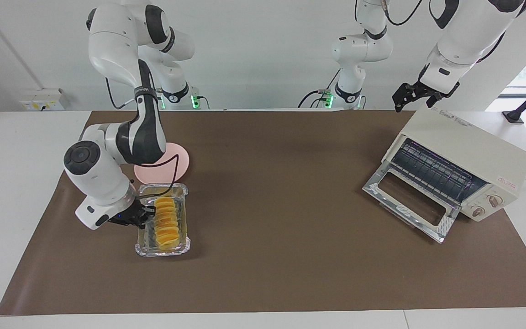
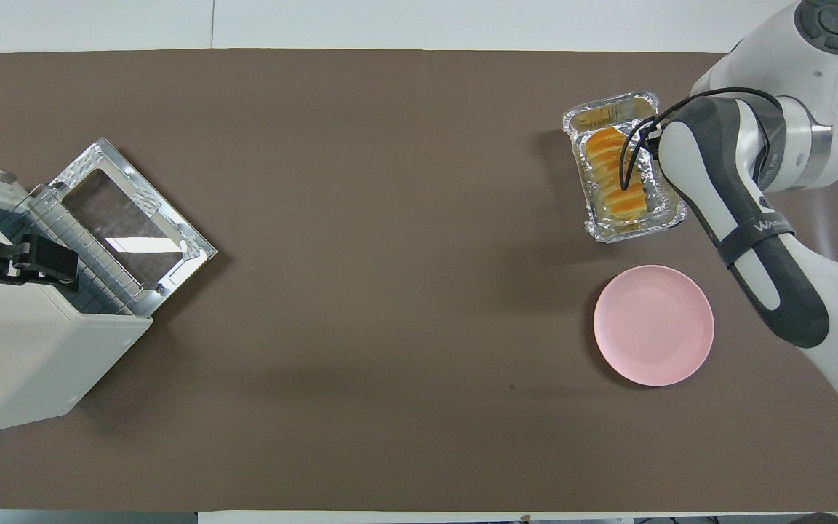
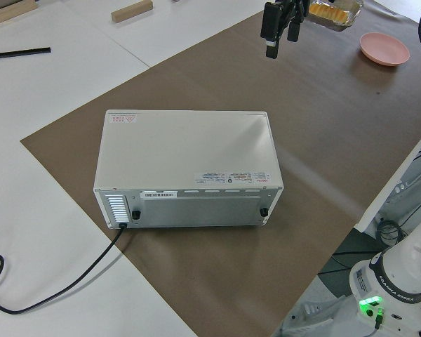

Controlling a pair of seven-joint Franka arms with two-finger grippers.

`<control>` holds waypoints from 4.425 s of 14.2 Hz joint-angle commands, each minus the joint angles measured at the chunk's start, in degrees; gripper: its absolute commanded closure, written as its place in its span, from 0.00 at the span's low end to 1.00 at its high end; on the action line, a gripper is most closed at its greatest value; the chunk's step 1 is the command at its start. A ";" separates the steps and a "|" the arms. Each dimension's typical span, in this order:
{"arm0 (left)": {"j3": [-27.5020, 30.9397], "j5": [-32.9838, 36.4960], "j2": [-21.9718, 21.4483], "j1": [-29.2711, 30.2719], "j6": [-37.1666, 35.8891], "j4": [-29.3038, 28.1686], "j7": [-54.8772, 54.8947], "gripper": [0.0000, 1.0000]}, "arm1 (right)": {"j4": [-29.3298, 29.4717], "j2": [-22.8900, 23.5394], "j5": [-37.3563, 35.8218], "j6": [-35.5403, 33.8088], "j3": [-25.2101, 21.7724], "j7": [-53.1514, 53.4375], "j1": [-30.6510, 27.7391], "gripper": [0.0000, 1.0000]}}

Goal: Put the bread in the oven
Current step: 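Slide the foil tray toward the left gripper and release it, then grasp the foil tray with the left gripper while the right gripper withdraws, then carry the foil tray with the left gripper into the toaster oven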

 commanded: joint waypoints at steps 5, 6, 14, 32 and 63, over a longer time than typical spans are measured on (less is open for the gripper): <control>-0.21 -0.68 -1.54 0.70 0.72 -1.63 0.28 0.00 | 6.86 0.99 4.73 -4.78 0.12 25.89 14.38 1.00; -0.21 -0.68 -1.54 0.70 0.72 -1.63 0.28 0.00 | 6.86 0.99 4.91 -4.43 0.21 27.74 16.05 1.00; -0.21 -0.68 -1.54 0.70 0.72 -1.63 0.28 0.00 | 2.48 3.10 7.90 6.28 0.12 36.20 24.42 1.00; -0.21 -0.68 -1.54 0.70 0.98 -1.54 0.46 0.00 | -7.82 0.38 8.69 11.24 -0.14 36.10 24.79 0.00; -0.12 0.81 35.11 -34.72 33.57 9.45 -34.87 0.16 | -23.96 -38.19 0.86 -18.95 -1.19 -11.97 -8.46 0.00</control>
